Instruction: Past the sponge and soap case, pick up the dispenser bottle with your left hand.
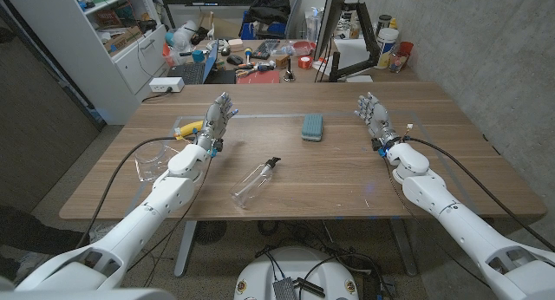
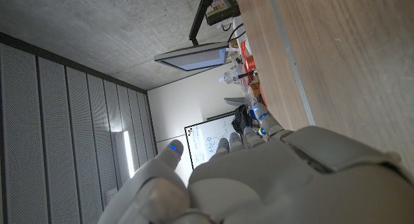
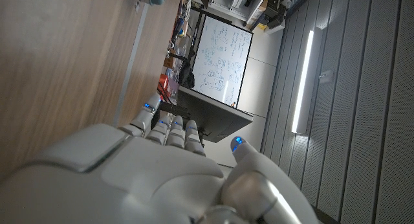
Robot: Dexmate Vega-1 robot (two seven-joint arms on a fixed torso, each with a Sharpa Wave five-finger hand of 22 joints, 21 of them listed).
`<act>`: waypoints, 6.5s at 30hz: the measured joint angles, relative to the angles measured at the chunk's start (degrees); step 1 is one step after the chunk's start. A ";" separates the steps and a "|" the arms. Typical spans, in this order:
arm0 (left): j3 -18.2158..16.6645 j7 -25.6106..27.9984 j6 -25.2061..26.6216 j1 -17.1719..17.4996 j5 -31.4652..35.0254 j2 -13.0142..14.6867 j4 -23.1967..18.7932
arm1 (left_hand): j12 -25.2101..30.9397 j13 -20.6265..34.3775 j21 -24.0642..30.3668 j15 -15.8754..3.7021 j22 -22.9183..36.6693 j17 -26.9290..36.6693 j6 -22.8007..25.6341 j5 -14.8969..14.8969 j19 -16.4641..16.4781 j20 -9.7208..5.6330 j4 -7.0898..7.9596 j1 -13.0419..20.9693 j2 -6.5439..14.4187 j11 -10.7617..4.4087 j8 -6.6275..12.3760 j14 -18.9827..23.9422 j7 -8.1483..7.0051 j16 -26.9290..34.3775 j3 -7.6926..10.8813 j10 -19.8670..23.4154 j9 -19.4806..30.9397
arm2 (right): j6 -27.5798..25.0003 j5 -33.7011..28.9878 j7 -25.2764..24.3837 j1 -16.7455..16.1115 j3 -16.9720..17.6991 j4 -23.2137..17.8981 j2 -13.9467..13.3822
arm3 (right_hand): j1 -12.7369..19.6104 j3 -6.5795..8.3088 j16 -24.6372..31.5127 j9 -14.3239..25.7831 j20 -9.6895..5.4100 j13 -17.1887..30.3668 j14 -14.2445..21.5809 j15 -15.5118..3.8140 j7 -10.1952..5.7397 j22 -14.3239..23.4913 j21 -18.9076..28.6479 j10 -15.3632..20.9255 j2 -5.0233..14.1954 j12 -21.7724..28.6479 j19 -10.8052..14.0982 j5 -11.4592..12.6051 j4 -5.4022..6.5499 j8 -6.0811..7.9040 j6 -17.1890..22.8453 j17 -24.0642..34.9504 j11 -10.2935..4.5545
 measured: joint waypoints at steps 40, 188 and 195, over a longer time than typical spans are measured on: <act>-8.36 1.03 8.30 4.95 18.21 -3.35 -12.44 | 0.23 0.26 -1.11 0.01 -0.42 -0.59 0.11 0.00 0.01 0.00 -13.03 13.14 -7.25 -1.42 0.84 0.01 -2.17 0.86 -1.79 -0.19 -0.01 | -2.58 -6.54 6.11 -2.70 9.67 0.28 6.74 | 0.01 -0.01 0.21 -0.02 0.01 -0.01 0.01 0.01 0.00 -0.01 -0.70 0.19 -0.02 0.00 0.02 0.00 -0.01 0.00 -0.01 -0.02 0.20; -18.29 -27.98 49.53 14.79 47.82 -0.13 -59.28 | 0.40 0.51 -5.98 4.01 -0.39 -0.29 -0.27 0.88 2.81 2.38 -18.61 20.75 -13.51 5.34 1.28 -0.08 5.88 0.18 -9.46 -0.19 0.24 | 1.49 -6.55 8.68 -4.96 12.12 1.72 8.46 | 0.01 -0.83 0.21 -0.04 -0.11 -0.03 0.22 0.22 0.11 -0.03 -4.73 1.10 -0.02 0.44 2.59 0.44 0.02 0.45 1.13 -0.43 0.50; -18.31 -30.43 51.04 13.99 48.47 0.24 -59.50 | 0.16 0.50 -5.99 4.01 -0.40 -0.29 0.02 0.88 2.89 2.47 -18.60 20.75 -13.51 5.64 1.00 -0.09 6.16 0.18 -9.46 0.12 0.25 | 1.90 -6.90 8.29 -4.68 12.13 1.72 8.49 | 0.01 -0.83 0.21 -0.04 -0.11 -0.03 0.22 0.22 0.11 -0.03 -4.74 1.10 -0.02 0.44 2.59 0.44 0.02 0.45 1.12 -0.42 0.50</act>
